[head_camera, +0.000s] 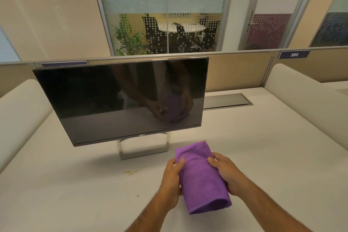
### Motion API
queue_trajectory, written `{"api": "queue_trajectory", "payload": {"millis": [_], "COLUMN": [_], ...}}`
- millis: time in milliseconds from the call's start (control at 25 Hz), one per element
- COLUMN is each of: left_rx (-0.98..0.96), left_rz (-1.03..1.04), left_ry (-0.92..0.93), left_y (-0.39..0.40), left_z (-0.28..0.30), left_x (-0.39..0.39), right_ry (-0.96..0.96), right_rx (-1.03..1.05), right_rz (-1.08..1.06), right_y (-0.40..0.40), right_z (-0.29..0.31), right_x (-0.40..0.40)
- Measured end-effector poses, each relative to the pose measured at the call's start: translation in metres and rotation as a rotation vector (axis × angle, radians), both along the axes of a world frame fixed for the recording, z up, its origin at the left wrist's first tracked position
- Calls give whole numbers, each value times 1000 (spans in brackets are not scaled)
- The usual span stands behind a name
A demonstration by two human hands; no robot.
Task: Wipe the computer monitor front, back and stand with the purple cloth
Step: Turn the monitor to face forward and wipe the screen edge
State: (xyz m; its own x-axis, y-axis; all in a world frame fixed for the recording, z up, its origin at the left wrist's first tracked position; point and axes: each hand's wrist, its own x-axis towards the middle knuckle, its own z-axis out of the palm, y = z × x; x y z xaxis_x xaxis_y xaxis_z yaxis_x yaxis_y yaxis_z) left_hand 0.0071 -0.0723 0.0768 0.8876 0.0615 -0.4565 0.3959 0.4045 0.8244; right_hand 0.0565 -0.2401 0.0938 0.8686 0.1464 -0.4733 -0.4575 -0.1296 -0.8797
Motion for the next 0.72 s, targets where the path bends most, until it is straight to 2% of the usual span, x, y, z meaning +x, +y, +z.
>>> {"api": "queue_trajectory", "payload": {"millis": [120,240,360,440,560,720], "left_rx": [30,138,261,322,508,836], "left_rz": [-246,-331,-439,-508,-520,-561], "left_ry": [-84,-151,-122,-110,-115,-203], "left_y": [-9,-36,-69,-91,-119,-139], "left_z": [-5,-7,-14,-21,-31,-36], "left_x": [6,16,29,35,40,41], "right_ry": [-19,-34,-95,-157,-197,-221], "right_rx": [-78,-215,-424,-633,-906,-1115], "right_rz": [-7,-35,-51,-24,41,91], "right_y": [-25,-60,-95,-114,-134,-143], "right_z": [2,-3,-14,-21,-30,-43], "right_x": [8,22,37,44,48,42]}}
